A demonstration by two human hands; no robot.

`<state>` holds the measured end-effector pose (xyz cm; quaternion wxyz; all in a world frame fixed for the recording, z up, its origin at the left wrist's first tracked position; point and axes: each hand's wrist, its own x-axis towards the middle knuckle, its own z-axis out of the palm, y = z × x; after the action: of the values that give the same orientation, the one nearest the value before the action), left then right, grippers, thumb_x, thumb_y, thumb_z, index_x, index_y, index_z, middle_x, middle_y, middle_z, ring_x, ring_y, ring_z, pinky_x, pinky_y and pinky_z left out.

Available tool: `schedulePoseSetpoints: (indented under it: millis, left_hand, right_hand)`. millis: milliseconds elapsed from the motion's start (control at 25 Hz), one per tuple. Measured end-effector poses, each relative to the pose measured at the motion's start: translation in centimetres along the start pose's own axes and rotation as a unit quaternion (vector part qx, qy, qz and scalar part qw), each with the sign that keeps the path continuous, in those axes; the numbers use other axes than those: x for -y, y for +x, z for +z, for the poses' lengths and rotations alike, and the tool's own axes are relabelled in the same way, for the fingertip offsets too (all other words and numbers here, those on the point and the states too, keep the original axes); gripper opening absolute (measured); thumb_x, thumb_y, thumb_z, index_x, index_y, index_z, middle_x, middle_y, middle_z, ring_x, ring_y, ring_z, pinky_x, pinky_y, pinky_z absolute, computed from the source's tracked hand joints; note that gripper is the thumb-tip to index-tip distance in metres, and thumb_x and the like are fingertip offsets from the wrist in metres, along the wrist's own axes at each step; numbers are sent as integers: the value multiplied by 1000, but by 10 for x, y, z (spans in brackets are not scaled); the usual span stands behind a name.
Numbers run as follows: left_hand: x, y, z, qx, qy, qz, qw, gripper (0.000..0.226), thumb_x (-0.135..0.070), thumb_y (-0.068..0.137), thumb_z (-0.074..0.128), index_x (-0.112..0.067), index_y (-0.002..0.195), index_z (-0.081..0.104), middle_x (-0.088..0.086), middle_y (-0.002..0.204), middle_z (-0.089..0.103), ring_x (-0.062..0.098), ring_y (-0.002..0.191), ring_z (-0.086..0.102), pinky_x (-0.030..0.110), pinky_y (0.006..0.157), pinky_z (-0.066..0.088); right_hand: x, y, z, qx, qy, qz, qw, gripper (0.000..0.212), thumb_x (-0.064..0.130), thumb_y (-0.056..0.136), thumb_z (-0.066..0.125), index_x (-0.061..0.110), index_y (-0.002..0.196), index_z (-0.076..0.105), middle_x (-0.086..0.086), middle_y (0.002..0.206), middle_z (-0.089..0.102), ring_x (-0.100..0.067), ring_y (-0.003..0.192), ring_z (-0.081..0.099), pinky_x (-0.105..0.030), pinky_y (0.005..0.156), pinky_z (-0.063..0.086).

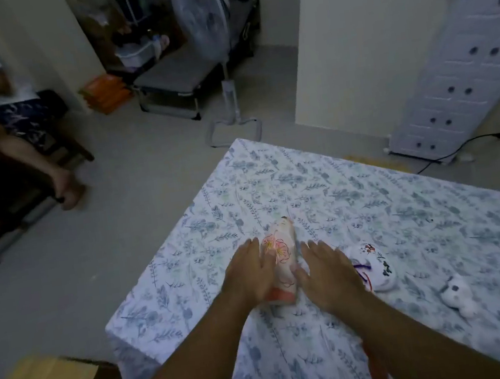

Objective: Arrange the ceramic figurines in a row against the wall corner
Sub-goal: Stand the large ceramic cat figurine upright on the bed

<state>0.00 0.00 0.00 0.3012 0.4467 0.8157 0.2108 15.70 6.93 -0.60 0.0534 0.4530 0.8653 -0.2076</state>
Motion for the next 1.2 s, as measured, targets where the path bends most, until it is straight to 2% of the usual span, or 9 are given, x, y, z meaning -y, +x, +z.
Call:
schedulePoseSetpoints:
  millis: [120,280,440,520,640,760,960,1040,1200]
  left_hand:
    - [18,30,5,37,-151,-26,988,59,-53,103,32,-13,145,43,2,149,50,13,130,47,31,106,37]
    - [30,50,11,126,-272,-91,950,45,-47,105,36,-18,136,52,2,133,62,15,114,59,33,99,48]
    - [48,59,7,172,-329,-130,919,38,-53,99,49,-23,115,67,6,110,76,24,99,74,48,90,60]
    - [47,60,-2,169,-331,-102,923,32,-44,100,55,-21,119,66,4,111,76,22,100,74,45,91,60]
    - [47,58,-16,138,-356,-48,923,45,-28,97,65,-18,138,51,-1,124,66,16,110,68,29,87,60]
    - [49,51,-30,104,-341,37,934,62,-18,92,72,-30,145,43,-11,129,61,8,118,62,27,90,59]
    - [59,32,-30,82,-303,116,942,64,-11,90,73,-41,140,47,-25,130,61,3,122,58,21,91,55]
    - [63,23,-24,75,-295,133,943,62,-10,91,72,-39,140,45,-26,132,59,3,125,56,18,93,52]
    - [72,18,-7,59,-244,156,955,66,-22,93,71,-32,149,37,-11,146,50,8,135,49,31,104,50]
  right_hand:
    - [17,31,18,20,180,68,981,70,68,94,25,27,151,26,-6,145,54,-25,128,53,-49,106,44]
    - [31,42,30,25,377,112,919,59,48,102,41,40,155,16,-2,142,57,-20,119,62,-46,102,50]
    - [30,39,13,41,493,141,858,54,24,101,58,32,148,33,12,107,67,6,81,69,-16,68,57]
    - [29,39,3,58,519,130,843,69,13,97,63,25,154,27,17,100,63,9,74,68,-12,61,54]
    - [28,40,-4,42,537,105,836,89,0,89,70,44,147,19,24,106,60,16,84,67,-12,66,55]
    - [32,40,-6,0,517,64,854,95,-13,82,72,45,141,26,28,119,56,24,97,60,-7,72,52]
    - [41,29,11,-42,532,40,845,89,-10,82,72,44,144,41,19,131,64,1,120,62,-26,90,57]
    - [42,22,20,-57,519,35,852,87,-8,84,71,53,138,41,27,131,63,1,123,60,-23,95,54]
    - [39,11,30,-80,489,30,868,89,-4,86,71,64,132,35,34,131,59,5,127,55,-17,99,48]
